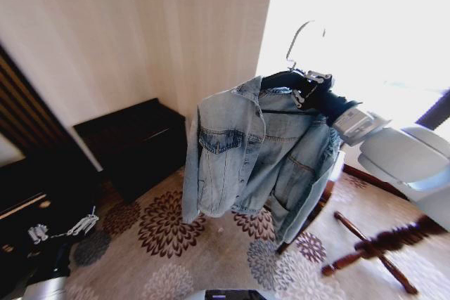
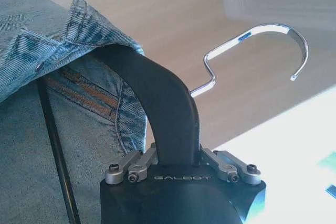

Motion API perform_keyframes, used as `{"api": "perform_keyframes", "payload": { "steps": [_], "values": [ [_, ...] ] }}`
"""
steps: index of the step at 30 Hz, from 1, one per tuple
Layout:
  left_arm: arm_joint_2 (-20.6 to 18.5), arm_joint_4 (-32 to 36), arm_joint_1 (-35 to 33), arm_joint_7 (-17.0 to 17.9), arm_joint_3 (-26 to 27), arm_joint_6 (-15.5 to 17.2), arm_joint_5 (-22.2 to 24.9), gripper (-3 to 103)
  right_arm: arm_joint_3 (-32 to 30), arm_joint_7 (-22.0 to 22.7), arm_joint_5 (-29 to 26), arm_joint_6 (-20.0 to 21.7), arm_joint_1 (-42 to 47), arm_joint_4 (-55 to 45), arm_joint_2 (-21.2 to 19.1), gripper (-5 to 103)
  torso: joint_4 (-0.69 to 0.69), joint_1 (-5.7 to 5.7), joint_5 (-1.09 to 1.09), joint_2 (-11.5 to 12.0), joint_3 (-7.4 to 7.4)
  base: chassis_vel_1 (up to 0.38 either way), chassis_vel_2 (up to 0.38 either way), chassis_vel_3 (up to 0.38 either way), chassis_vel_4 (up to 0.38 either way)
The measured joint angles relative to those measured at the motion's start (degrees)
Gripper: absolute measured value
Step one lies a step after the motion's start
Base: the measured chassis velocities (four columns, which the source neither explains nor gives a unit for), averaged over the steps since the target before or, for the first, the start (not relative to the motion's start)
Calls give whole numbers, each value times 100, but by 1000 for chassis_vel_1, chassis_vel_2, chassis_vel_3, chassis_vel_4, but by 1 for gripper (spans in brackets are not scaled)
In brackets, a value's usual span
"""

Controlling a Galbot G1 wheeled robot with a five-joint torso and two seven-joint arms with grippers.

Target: Pick up the clothes from the bed and hang them on the clothes hanger.

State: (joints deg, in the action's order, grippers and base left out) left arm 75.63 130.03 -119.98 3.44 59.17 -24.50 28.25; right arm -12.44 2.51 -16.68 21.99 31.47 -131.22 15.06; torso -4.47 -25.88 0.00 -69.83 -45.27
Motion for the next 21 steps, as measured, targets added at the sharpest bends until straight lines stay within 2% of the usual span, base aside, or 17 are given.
{"api": "perform_keyframes", "payload": {
  "steps": [9,15,21],
  "values": [
    [0,0,0,0,0,0,0,100,-108,9,200,-35,282,17,181,20,0,0,0,0,0,-127,-122,-119,-123],
    [0,0,0,0,0,0,0,100,-885,-19,442,-70,1298,7,522,20,-1,0,0,0,0,-114,-120,-117,-126],
    [0,0,0,0,0,0,0,100,-1603,-25,365,55,2116,-134,791,20,-1,0,2,1,0,-138,-134,-126,-120]
  ]
}}
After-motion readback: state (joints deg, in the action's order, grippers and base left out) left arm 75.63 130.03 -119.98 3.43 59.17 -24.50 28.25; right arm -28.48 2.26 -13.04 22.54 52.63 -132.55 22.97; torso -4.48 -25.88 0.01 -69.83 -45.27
